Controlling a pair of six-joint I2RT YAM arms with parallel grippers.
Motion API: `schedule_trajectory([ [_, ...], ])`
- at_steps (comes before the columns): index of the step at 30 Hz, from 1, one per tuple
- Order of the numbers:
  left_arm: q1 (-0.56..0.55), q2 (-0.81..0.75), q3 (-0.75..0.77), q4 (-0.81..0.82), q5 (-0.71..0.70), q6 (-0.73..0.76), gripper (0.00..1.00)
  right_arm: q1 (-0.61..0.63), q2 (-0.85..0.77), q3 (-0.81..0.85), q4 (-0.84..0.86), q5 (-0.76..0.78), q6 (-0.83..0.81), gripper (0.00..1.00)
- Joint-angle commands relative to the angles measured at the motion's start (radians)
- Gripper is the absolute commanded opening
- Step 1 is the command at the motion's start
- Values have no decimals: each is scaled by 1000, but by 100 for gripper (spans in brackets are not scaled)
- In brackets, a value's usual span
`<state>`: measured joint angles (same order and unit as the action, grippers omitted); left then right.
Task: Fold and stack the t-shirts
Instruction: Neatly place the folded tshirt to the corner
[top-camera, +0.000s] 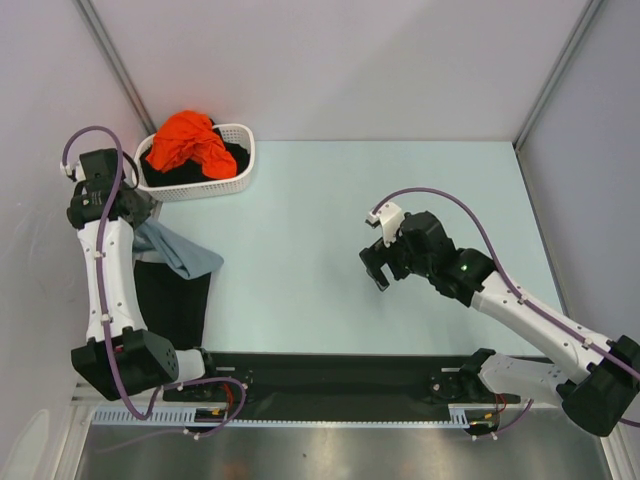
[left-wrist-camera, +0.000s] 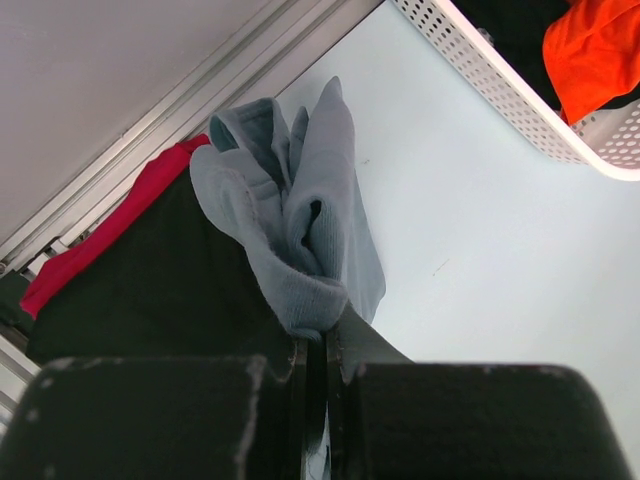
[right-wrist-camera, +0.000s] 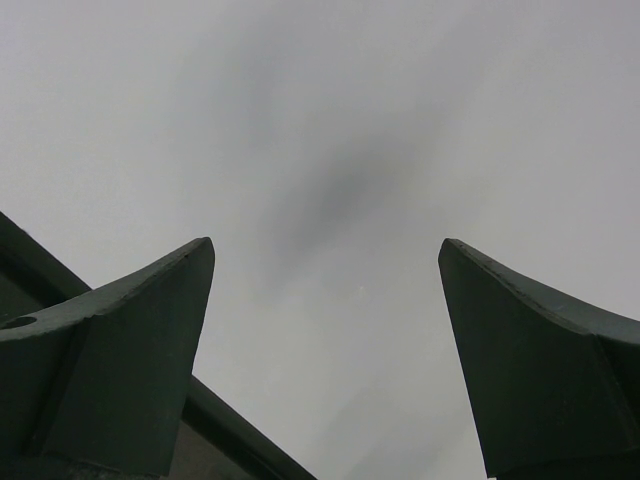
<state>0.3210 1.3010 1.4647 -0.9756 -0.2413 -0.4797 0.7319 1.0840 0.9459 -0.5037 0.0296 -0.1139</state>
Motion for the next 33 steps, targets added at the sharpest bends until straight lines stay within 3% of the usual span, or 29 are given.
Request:
schedule_trajectory([
  [1, 13, -45, 57, 23, -23, 26, 0, 15, 8, 4, 25, 13, -18, 100],
  [18, 101, -127, -115, 101, 119, 90, 0, 38, 13, -12, 5, 33, -21, 100],
  [33, 161, -238, -345, 60, 8, 44, 0, 78, 40, -25, 14, 32, -15, 100],
])
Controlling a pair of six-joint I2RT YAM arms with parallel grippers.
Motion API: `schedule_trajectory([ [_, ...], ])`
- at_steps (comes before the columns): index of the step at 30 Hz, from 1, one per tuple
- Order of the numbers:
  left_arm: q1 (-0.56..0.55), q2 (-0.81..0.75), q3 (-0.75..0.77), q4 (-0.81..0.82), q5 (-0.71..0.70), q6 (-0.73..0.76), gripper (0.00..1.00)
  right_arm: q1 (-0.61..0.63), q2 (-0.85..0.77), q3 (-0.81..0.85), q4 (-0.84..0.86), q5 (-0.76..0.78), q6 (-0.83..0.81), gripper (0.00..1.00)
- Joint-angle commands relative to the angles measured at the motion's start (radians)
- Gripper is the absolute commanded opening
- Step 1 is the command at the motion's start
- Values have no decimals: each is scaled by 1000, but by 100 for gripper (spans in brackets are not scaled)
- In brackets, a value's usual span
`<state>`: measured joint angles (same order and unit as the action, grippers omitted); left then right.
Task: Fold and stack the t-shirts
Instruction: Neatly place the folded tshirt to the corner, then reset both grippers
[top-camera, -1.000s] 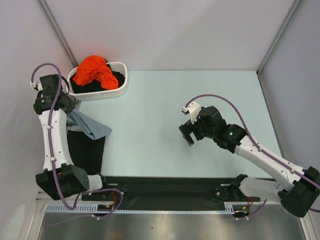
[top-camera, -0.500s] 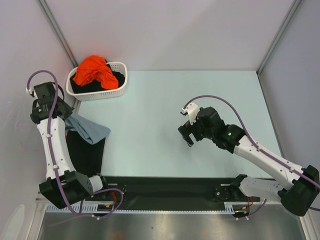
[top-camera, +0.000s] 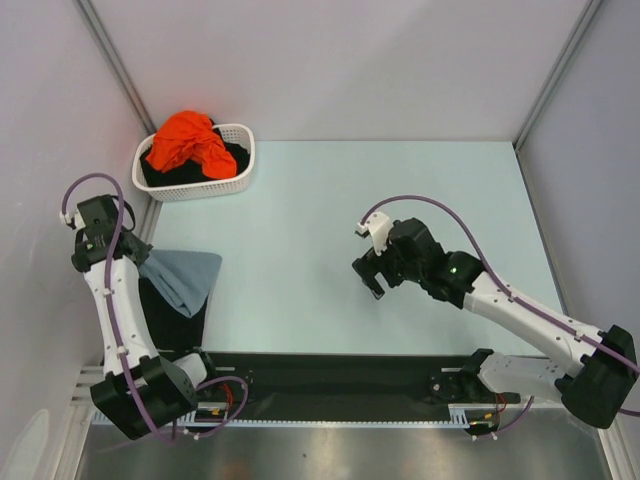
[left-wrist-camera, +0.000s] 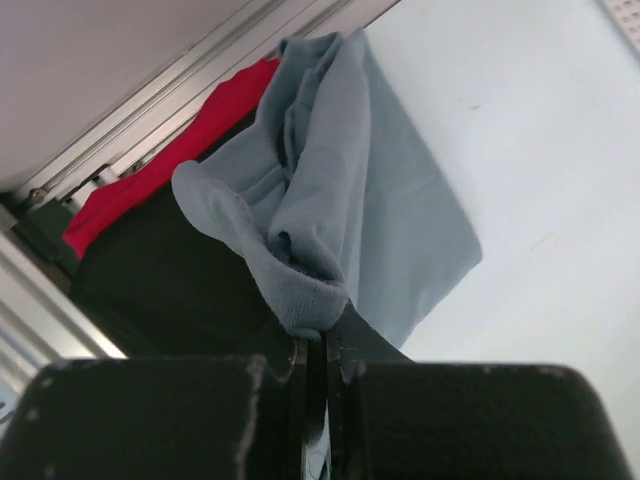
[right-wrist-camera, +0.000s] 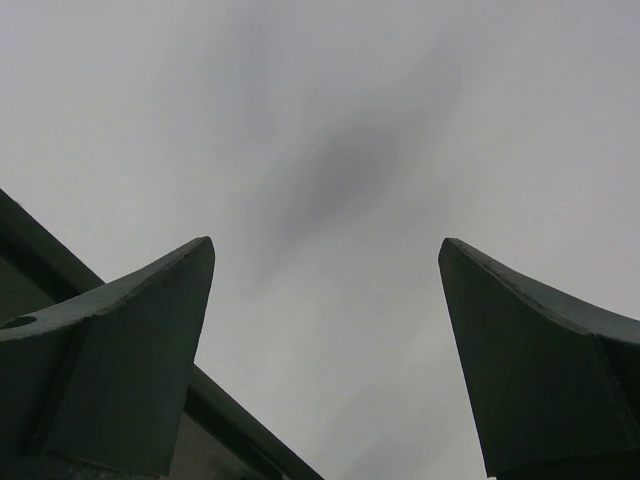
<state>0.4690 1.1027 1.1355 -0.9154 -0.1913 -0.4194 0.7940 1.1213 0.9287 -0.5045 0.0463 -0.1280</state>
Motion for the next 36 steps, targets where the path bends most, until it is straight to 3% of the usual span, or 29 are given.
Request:
schedule_trajectory([
  [1, 13, -43, -19, -20, -63, -45, 0, 19, 8, -7, 17, 15, -1, 100],
  [5, 23, -69, -80, -68, -151, -110, 0, 36, 20, -7, 20, 26, -7, 100],
  [9, 74, -104, -160, -123, -269, -214, 13, 45, 25, -8, 17, 29, -5, 100],
  [11, 91, -112, -171, -179, -339, -280, 42, 50, 20, -13, 17, 35, -7, 100],
  [12, 91, -115, -165, -207, -361, -306, 66, 51, 20, -21, 17, 35, -9, 100],
  [15, 91, -110, -138, -272, -392, -396, 100, 62, 25, -27, 20, 40, -12, 100],
  [21, 85, -106, -184, -238, -272, -444, 100, 67, 32, -24, 27, 35, 1, 100],
  [25, 27, -101, -198, -110, -163, -342, 100, 33, 32, 1, 23, -5, 63, 100],
  [28, -126, -95, -206, -33, -42, -323, 100, -21, 12, -10, 46, -74, 140, 100],
  [34, -738, -158, -316, 363, 127, -398, 100, -133, -142, -223, 257, -224, 543, 100],
  [36, -828, -176, -376, 502, 173, -394, 100, -139, -222, -339, 317, -232, 672, 100],
])
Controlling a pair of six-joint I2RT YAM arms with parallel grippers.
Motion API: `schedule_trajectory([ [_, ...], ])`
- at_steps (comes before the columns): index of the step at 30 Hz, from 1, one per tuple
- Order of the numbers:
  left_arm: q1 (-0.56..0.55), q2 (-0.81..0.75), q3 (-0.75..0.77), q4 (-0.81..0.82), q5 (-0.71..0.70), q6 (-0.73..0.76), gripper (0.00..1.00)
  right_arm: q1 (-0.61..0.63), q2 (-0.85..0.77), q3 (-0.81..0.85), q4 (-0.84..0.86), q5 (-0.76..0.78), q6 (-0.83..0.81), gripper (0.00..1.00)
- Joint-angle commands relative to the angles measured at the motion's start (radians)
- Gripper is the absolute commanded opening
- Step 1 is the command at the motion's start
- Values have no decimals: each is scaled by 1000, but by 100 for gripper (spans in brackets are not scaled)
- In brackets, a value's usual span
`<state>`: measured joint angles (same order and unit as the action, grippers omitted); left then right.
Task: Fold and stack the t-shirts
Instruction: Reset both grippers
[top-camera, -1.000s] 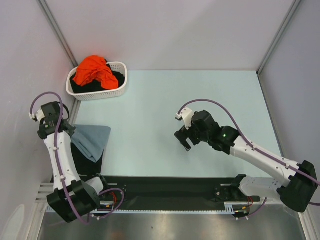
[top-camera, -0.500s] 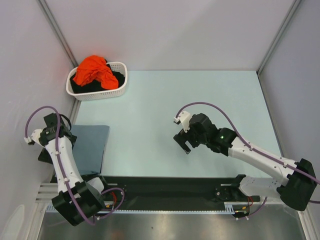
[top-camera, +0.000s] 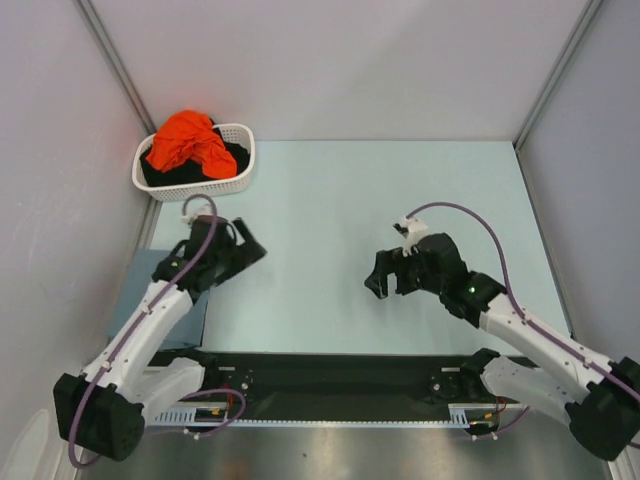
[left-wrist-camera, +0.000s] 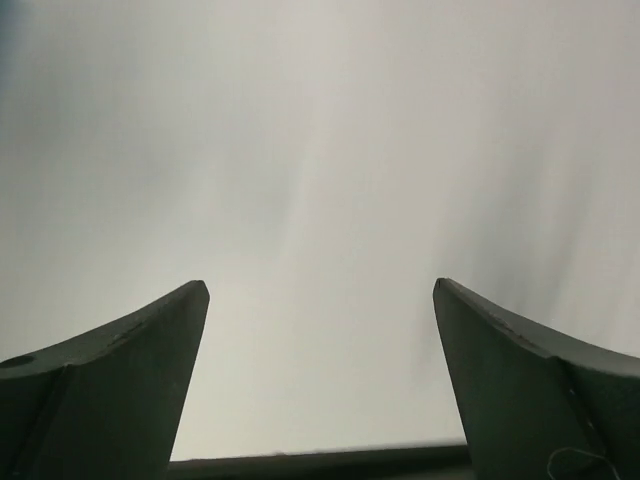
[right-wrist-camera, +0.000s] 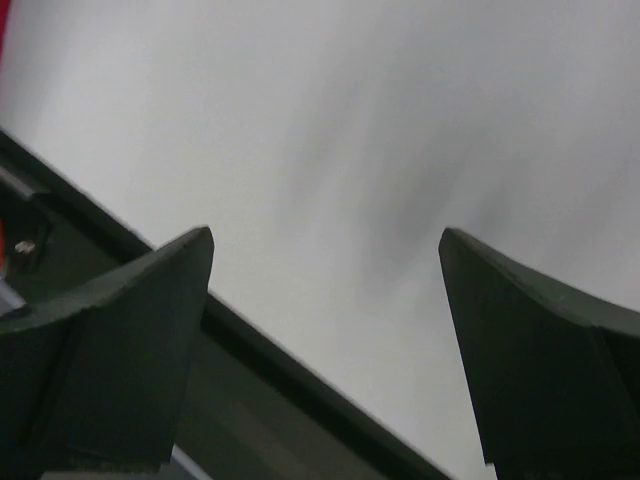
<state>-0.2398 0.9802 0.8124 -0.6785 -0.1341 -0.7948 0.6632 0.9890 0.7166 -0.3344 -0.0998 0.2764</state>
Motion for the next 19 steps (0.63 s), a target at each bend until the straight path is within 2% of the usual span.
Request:
schedule_trajectory([
  [1, -157, -66, -82, 313, 186, -18, 100, -10, -113, -162, 199, -101, 299, 100],
  [2, -215, -87, -154, 367, 223, -17, 100, -14, -136, -195, 218, -97, 331, 100],
  [4, -259, -211, -237, 491, 284, -17, 100, -16, -202, -305, 265, -71, 461, 100],
  [6, -286, -334, -401, 569, 315, -61, 100, -16, -287, -386, 303, -69, 583, 100],
  [7, -286, -500, -460, 661, 332, -84, 100, -16, -321, -464, 323, -64, 624, 100],
  [8, -286, -584, -578, 707, 355, -108, 100, -17, -367, -498, 360, -54, 657, 100],
  [9, -286, -686, -631, 738, 358, -171, 100, -17, -460, -529, 368, -41, 716, 100],
  [10, -286, -853, -678, 766, 358, -208, 100, -19, -522, -566, 379, -19, 743, 100],
  [11, -286, -949, -759, 778, 370, -242, 100, -19, -577, -622, 377, -6, 770, 100],
  [13, -285, -1096, -774, 650, 323, -262, 100, -20, -753, -675, 304, 47, 867, 100],
  [15, -283, -1066, -757, 674, 376, -224, 100, -20, -863, -739, 211, 78, 934, 100],
  [16, -283, -1042, -771, 750, 420, -227, 100, -19, -947, -758, 195, 72, 972, 100],
  [17, -282, -1028, -806, 848, 444, -236, 100, -19, -955, -787, 189, 62, 983, 100],
  [19, -283, -1037, -866, 931, 456, -302, 100, -17, -878, -796, 237, 35, 975, 100],
])
